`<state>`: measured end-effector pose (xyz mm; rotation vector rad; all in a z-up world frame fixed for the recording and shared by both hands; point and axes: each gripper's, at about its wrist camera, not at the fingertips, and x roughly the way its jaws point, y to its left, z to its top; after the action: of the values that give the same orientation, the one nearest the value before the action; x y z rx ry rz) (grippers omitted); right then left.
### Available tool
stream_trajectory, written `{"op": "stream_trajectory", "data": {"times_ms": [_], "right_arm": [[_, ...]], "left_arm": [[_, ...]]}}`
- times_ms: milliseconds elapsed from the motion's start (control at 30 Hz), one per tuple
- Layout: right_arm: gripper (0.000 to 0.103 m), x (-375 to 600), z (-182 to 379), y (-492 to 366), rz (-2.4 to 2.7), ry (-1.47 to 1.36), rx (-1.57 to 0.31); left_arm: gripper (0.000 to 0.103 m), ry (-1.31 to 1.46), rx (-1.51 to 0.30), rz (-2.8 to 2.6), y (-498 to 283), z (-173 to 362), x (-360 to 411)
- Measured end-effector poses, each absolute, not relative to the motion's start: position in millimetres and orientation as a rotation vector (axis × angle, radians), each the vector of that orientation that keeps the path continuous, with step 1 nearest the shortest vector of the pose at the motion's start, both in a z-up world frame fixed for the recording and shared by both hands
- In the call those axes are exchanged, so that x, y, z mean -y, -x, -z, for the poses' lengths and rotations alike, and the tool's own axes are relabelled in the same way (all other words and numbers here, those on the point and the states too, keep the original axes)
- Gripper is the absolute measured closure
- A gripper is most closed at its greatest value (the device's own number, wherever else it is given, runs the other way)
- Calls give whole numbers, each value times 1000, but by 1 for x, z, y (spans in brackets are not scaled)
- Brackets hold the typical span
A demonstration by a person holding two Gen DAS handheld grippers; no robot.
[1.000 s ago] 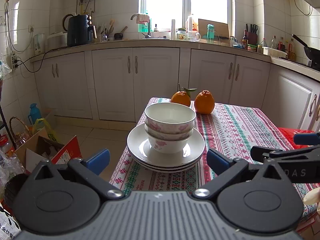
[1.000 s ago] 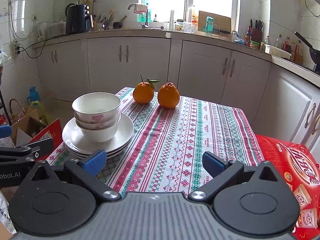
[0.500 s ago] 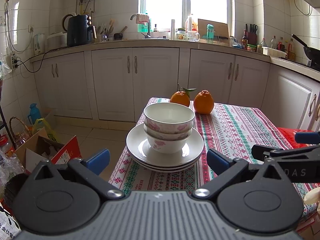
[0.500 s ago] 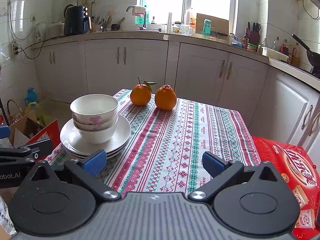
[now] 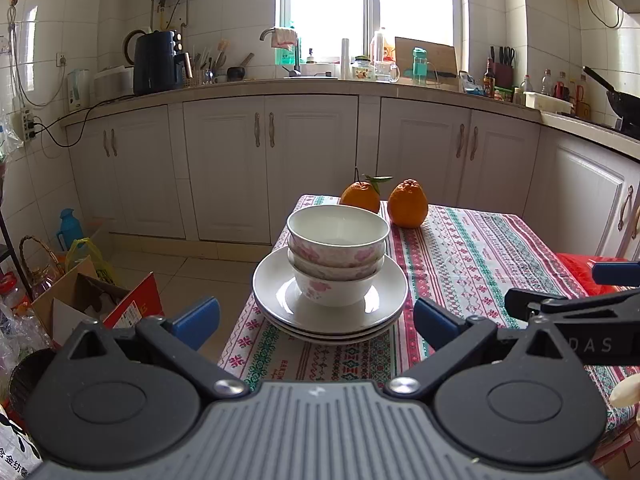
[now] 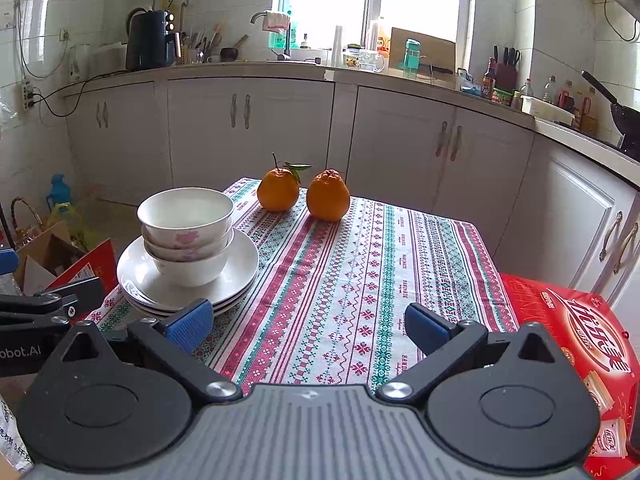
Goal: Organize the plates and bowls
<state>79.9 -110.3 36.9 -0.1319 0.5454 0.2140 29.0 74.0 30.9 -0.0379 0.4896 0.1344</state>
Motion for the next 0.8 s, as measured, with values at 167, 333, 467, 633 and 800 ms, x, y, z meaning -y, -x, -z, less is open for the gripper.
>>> {"op": "stream_trajectory", "data": {"times_ms": [167, 333, 467, 633, 800], "right_arm": [[0, 110, -37, -80, -213, 133, -543], [0, 110, -38, -80, -212, 131, -543], [0, 110, -38, -79, -211, 131, -541], [0, 110, -39, -78, -210, 130, -536], [0, 111, -40, -77, -206, 131, -536]], "left_arm": [[1, 35, -488, -139, -29, -31, -75], [1, 30, -486, -139, -29, -32, -75], [1, 31, -485, -138, -28, -32, -74], [1, 32, -482, -138, -28, -33, -74], [1, 32, -483, -134, -28, -34, -74]]}}
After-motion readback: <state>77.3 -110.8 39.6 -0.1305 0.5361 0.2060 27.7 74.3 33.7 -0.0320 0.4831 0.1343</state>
